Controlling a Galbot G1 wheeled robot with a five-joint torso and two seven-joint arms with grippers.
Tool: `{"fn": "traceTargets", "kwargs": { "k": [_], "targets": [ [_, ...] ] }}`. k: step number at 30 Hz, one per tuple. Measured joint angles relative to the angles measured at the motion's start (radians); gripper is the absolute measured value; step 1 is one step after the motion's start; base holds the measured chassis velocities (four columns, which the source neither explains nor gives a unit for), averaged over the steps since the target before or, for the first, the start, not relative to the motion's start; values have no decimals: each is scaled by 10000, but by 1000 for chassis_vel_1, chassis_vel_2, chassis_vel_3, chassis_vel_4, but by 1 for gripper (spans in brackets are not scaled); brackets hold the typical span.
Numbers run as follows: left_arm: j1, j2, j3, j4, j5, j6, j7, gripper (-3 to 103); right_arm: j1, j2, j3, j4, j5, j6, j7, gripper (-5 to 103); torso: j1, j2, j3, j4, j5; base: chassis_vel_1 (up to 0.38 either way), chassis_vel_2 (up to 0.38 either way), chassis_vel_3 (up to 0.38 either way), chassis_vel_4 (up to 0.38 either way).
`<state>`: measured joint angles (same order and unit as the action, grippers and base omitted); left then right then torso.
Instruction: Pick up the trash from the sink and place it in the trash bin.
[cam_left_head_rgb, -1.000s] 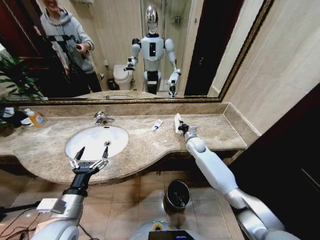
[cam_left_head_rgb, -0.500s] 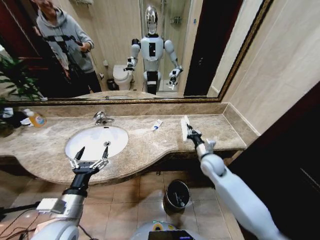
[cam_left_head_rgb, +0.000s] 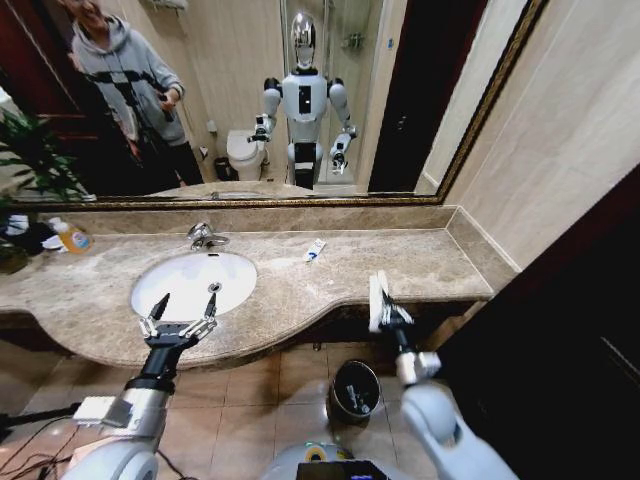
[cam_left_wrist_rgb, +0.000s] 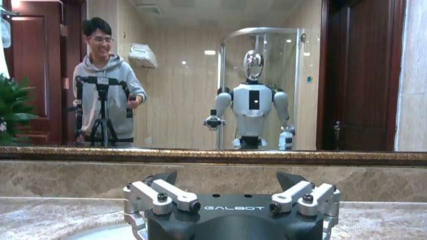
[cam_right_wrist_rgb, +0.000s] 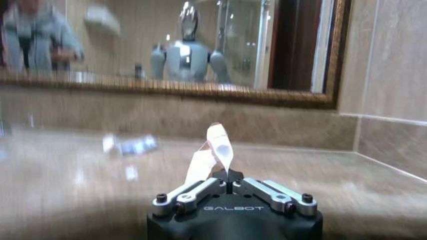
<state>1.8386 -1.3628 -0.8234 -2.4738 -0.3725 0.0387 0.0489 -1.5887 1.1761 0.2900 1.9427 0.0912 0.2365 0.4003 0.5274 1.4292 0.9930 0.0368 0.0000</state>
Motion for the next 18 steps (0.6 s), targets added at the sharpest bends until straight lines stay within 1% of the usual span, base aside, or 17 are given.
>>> {"fn": "traceTargets", "kwargs": {
  "k": [1, 3, 6, 7, 8, 9, 10, 11, 12, 13, 15, 16, 17, 18],
  "targets": [
    [0, 0, 0, 0, 0, 0, 0, 100, -341, 235, 131, -502, -354, 335, -150, 0, 0, 0, 0, -1, 0, 0, 0, 0, 0],
    [0, 1, 0, 0, 0, 0, 0, 100, -440, 317, 161, -705, -445, 463, -232, 0, 0, 0, 0, -1, -2, 0, 0, 0, 0],
    [0, 0, 0, 0, 0, 0, 0, 100, -706, 523, 121, -1936, -730, 1076, -770, 0, 0, 0, 0, -1, 0, 0, 0, 0, 0],
    [0, 0, 0, 0, 0, 0, 0, 100, -706, 523, 121, -1936, -730, 1076, -770, 0, 0, 0, 0, -1, 0, 0, 0, 0, 0],
    [0, 0, 0, 0, 0, 0, 0, 100, -691, 524, 95, -2250, -768, 1180, -1090, 0, 0, 0, 0, -1, 0, 0, 0, 0, 0],
    [0, 0, 0, 0, 0, 0, 0, 100, -586, 486, 23, -2805, -824, 1212, -1594, 0, 0, 0, 0, -1, -1, 0, 0, 0, 0],
    [0, 0, 0, 0, 0, 0, 0, 100, -394, 447, -73, -3284, -837, 1209, -1875, 0, 0, 0, 1, -1, 0, 0, 0, 0, 0],
    [0, 0, 0, 0, 0, 0, 0, 100, -394, 447, -73, -3284, -837, 1209, -1875, 0, 0, 0, 1, -1, 0, 0, 0, 0, 0],
    [0, 1, 0, 0, 0, 0, 0, 100, -223, 438, -117, -3616, -864, 1127, -2128, 0, 0, 0, 1, 0, 0, 0, 0, 0, 0],
    [0, 0, 0, 0, 0, 0, 0, 100, 8, 444, -132, -4036, -1027, 895, -2501, 0, 0, 0, 1, 1, 2, 0, 0, 0, 0],
    [0, 0, 0, 0, 0, 0, 0, 100, 486, 420, -149, -4812, -1577, 69, -3634, 0, 1, -1, 1, 0, 1, 0, 0, 0, 0],
    [0, 0, 0, 0, 0, 0, 0, 100, 735, 367, -252, -5126, -1718, -268, -4030, 0, 2, 0, 2, -1, -4, 0, 0, 0, 0],
    [0, 0, 0, 0, 0, 0, 0, 100, 735, 367, -252, -5126, -1718, -268, -4030, 0, 2, 0, 2, -1, -4, 0, 0, 0, 0],
    [0, 0, 0, 0, 0, 0, 0, 100, 910, 359, -309, -5326, -1790, -447, -4219, 0, 2, -1, 1, 0, -3, 0, 0, 0, 0]
  ]
}}
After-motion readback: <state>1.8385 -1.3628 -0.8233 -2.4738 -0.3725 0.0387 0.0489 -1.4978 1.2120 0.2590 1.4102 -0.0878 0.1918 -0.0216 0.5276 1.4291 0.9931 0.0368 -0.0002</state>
